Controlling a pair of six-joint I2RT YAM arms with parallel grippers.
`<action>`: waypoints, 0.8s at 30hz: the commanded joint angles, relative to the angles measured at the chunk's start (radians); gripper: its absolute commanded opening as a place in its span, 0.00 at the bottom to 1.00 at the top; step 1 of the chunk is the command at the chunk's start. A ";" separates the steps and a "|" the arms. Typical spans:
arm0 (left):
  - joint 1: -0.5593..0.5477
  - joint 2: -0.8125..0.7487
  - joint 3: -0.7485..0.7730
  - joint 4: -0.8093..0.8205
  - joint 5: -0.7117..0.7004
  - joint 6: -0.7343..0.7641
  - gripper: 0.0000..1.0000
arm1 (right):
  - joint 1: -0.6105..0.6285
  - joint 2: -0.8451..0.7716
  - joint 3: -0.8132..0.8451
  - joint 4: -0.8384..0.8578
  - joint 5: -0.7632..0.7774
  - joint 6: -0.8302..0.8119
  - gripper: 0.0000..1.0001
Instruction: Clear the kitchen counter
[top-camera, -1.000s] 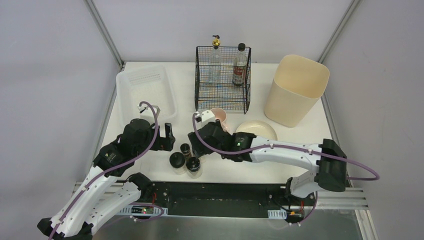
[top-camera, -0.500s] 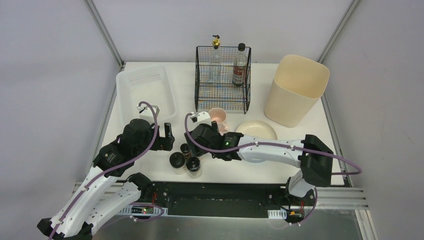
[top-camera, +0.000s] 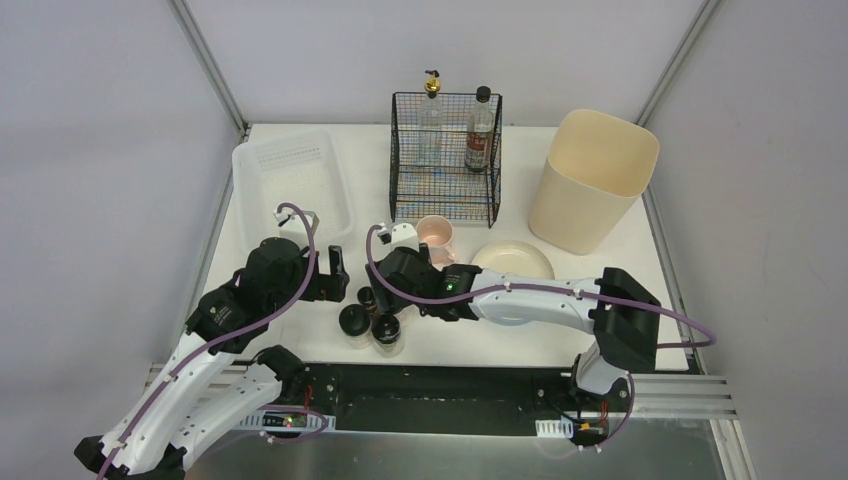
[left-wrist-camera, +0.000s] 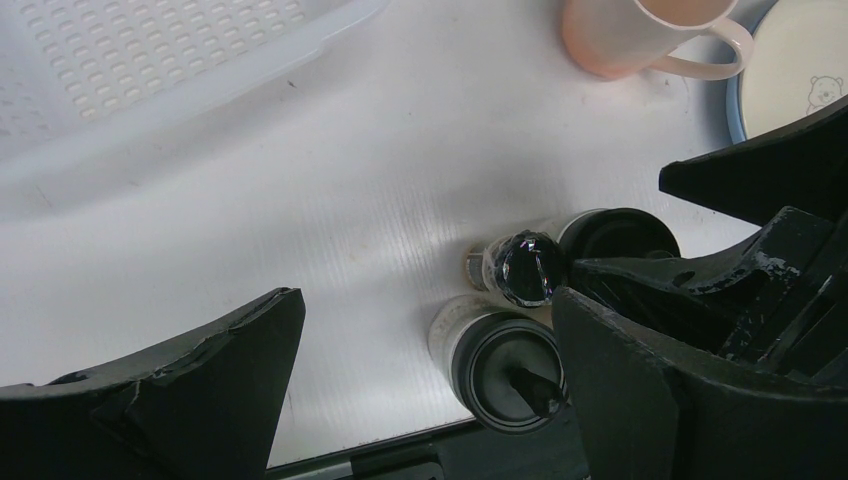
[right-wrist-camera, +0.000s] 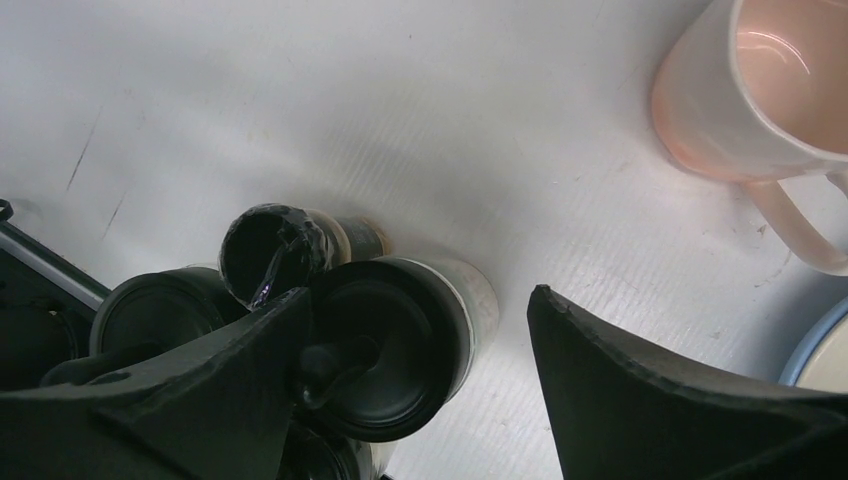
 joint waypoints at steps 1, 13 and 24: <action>0.010 -0.009 0.006 -0.009 -0.007 -0.010 1.00 | 0.011 -0.016 -0.001 -0.061 0.024 0.006 0.82; 0.010 -0.007 0.005 -0.009 -0.007 -0.010 1.00 | 0.031 -0.066 -0.030 -0.117 0.089 0.013 0.80; 0.010 -0.004 0.005 -0.009 -0.008 -0.012 1.00 | 0.080 -0.092 -0.025 -0.081 0.100 0.014 0.81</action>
